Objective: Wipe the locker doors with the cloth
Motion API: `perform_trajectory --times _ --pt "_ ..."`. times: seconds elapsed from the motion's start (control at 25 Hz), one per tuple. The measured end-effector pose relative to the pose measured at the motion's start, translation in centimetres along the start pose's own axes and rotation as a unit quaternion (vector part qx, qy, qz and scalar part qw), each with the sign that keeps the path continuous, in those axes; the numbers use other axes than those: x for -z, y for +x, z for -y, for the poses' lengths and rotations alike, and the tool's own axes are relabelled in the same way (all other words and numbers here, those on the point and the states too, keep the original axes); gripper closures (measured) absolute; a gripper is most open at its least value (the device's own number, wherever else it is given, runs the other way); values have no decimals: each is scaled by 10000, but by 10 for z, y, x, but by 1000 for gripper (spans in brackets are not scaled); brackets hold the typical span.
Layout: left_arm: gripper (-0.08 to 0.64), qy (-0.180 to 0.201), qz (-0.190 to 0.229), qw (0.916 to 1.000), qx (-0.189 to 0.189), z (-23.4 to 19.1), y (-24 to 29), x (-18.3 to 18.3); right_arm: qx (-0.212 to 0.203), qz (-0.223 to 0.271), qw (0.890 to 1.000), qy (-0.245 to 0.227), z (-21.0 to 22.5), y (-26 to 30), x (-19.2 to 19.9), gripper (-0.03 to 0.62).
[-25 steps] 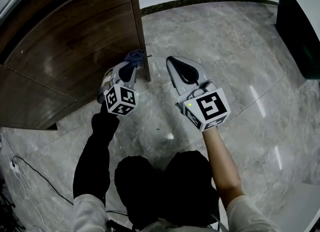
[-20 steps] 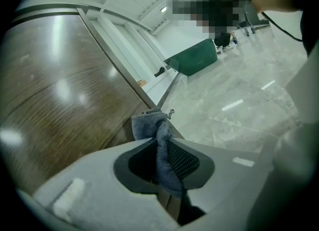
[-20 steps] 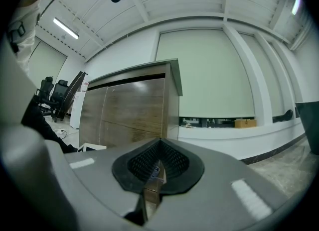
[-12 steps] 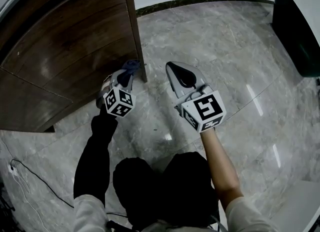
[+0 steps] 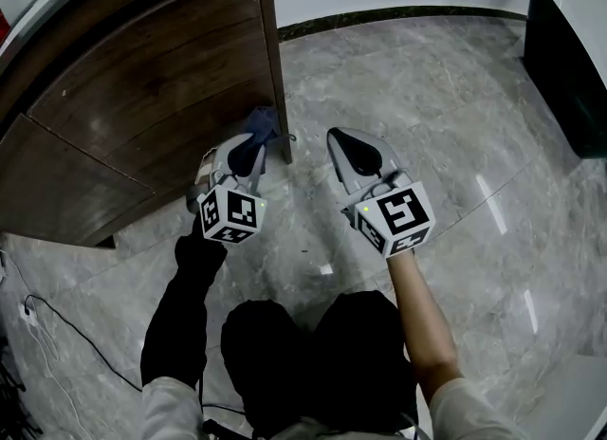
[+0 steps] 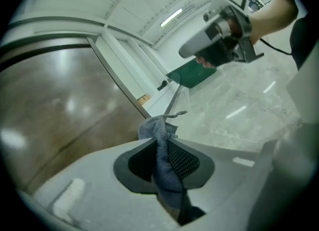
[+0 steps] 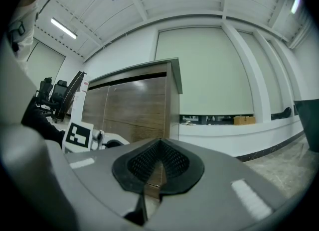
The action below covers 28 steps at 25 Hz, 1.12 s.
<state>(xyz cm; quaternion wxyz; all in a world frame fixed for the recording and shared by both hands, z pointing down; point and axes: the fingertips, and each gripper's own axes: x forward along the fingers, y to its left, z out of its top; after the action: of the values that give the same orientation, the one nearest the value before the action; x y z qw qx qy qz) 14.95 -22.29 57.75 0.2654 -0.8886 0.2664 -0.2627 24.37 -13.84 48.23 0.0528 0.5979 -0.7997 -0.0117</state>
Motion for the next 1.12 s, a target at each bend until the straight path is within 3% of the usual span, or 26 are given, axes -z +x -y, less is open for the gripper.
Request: perform_trajectory --times 0.16,0.36,0.76,0.92,1.12 --pt "491 -294 468 9974 -468 -41 -37 -38 -41 116 9999 39 -8 0 -8 588" --pt "491 -668 950 9876 -1057 -100 -78 -81 -111 274 9996 36 -17 0 -24 588" --pt "489 -429 1603 9702 -1765 -181 -112 -158 -107 394 9992 55 -16 -4 -34 588" --pt "489 -505 1619 9656 -1973 -199 -111 -164 -59 398 9992 69 -10 -6 -34 588" --pt "491 -719 1338 9672 -2038 -201 -100 -138 -49 375 9993 69 -7 -7 -31 587"
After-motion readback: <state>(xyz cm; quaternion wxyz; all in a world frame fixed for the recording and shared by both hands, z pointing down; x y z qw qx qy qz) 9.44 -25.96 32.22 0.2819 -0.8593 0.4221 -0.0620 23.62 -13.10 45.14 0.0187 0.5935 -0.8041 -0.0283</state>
